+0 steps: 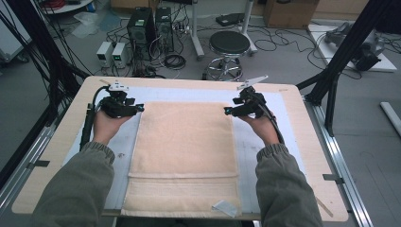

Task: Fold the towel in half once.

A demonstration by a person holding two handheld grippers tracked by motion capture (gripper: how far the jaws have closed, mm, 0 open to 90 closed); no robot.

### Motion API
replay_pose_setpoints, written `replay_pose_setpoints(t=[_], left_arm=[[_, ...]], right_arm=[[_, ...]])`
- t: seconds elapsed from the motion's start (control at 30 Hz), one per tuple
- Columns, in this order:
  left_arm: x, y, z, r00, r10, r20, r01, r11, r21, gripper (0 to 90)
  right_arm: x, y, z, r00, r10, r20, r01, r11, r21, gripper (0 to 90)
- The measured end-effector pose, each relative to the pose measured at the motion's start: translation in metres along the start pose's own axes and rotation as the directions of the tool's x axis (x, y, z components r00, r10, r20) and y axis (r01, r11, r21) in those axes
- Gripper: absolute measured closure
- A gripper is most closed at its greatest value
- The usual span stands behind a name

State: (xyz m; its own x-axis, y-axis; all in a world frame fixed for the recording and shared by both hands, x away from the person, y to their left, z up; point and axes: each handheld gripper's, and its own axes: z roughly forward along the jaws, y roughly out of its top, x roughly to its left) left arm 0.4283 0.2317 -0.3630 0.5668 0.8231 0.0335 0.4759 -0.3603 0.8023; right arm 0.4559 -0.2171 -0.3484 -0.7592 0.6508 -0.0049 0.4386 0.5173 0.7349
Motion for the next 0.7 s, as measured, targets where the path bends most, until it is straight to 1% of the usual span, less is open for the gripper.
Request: replay_pose_setpoints(t=[0.03,0.07,0.1,0.13,0.17,0.2,0.23,0.27,0.3,0.33,0.37,0.4,0.43,0.47,0.53,0.6,0.63,0.67,0.7], left_arm=[[-0.004,-0.004,-0.003,0.9999,0.014,0.002,-0.014,0.9999,-0.004,49.7],[-0.007,-0.007,-0.006,0.9995,0.03,0.008,-0.03,0.9995,-0.007,48.4],[-0.01,-0.01,-0.01,0.9981,0.062,0.002,-0.062,0.9981,0.004,47.7],[-0.014,-0.014,-0.013,0.9973,0.073,0.006,-0.073,0.9974,-0.003,46.5],[-0.016,-0.018,-0.017,0.9968,0.079,0.014,-0.079,0.9968,-0.01,46.0],[-0.018,-0.022,-0.021,0.9959,0.09,0.011,-0.089,0.996,-0.007,45.9],[-0.02,-0.025,-0.025,0.9959,0.089,0.014,-0.089,0.996,-0.002,44.7],[-0.021,-0.028,-0.028,0.9954,0.093,0.021,-0.093,0.9957,-0.008,42.9],[-0.022,-0.031,-0.032,0.9952,0.096,0.022,-0.096,0.9953,-0.015,43.0],[-0.024,-0.036,-0.037,0.9948,0.098,0.027,-0.097,0.9949,-0.026,42.8],[-0.026,-0.039,-0.04,0.9949,0.097,0.028,-0.096,0.9949,-0.031,42.3],[-0.027,-0.043,-0.043,0.9951,0.095,0.028,-0.094,0.9951,-0.031,41.5],[-0.03,-0.048,-0.047,0.9959,0.085,0.033,-0.083,0.9958,-0.037,40.6],[-0.032,-0.052,-0.05,0.9959,0.08,0.044,-0.078,0.9962,-0.039,40.1],[-0.037,-0.059,-0.055,0.9952,0.077,0.062,-0.074,0.9961,-0.049,39.6],[-0.043,-0.064,-0.06,0.9935,0.083,0.078,-0.08,0.996,-0.039,39.0],[-0.048,-0.068,-0.063,0.9917,0.092,0.09,-0.087,0.9948,-0.053,37.6],[-0.052,-0.071,-0.064,0.9908,0.105,0.085,-0.1,0.9933,-0.058,37.8],[-0.055,-0.073,-0.066,0.9896,0.118,0.082,-0.115,0.9922,-0.049,37.8]], right_arm=[[0.005,-0.003,-0.002,1.0,-0.009,0.004,0.009,1.0,0.007,37.0],[0.011,-0.007,-0.004,0.9995,-0.029,0.007,0.029,1.0,0.005,37.2],[0.016,-0.01,-0.006,0.9989,-0.043,0.016,0.043,0.999,0.016,36.9],[0.021,-0.014,-0.009,0.9985,-0.051,0.023,0.05,0.999,0.022,36.6],[0.025,-0.018,-0.012,0.9986,-0.05,0.016,0.05,0.999,0.01,36.7],[0.029,-0.023,-0.015,0.9986,-0.052,0.01,0.052,0.999,0.006,36.6],[0.034,-0.027,-0.018,0.9978,-0.065,0.008,0.065,0.998,0.002,36.4],[0.038,-0.031,-0.021,0.9973,-0.072,0.013,0.072,0.997,-0.004,35.6],[0.041,-0.034,-0.024,0.9972,-0.072,0.017,0.072,0.997,-0.007,34.1],[0.045,-0.037,-0.028,0.9975,-0.069,0.016,0.069,0.997,-0.025,33.4],[0.051,-0.041,-0.032,0.9975,-0.071,0.002,0.071,0.997,-0.042,33.4],[0.055,-0.044,-0.035,0.9963,-0.086,0.001,0.086,0.995,-0.043,33.2],[0.06,-0.047,-0.038,0.9953,-0.097,0.01,0.097,0.994,-0.043,33.1],[0.064,-0.051,-0.041,0.9952,-0.098,0.001,0.098,0.994,-0.043,33.1],[0.068,-0.058,-0.044,0.9947,-0.103,-0.001,0.103,0.994,-0.036,32.6],[0.07,-0.065,-0.047,0.9941,-0.108,-0.003,0.108,0.994,-0.032,32.2],[0.072,-0.07,-0.048,0.9943,-0.106,-0.007,0.106,0.994,-0.027,31.4],[0.074,-0.074,-0.049,0.9945,-0.104,-0.014,0.104,0.995,-0.006,30.7],[0.076,-0.077,-0.05,0.9934,-0.115,-0.011,0.114,0.993,-0.013,30.9]])
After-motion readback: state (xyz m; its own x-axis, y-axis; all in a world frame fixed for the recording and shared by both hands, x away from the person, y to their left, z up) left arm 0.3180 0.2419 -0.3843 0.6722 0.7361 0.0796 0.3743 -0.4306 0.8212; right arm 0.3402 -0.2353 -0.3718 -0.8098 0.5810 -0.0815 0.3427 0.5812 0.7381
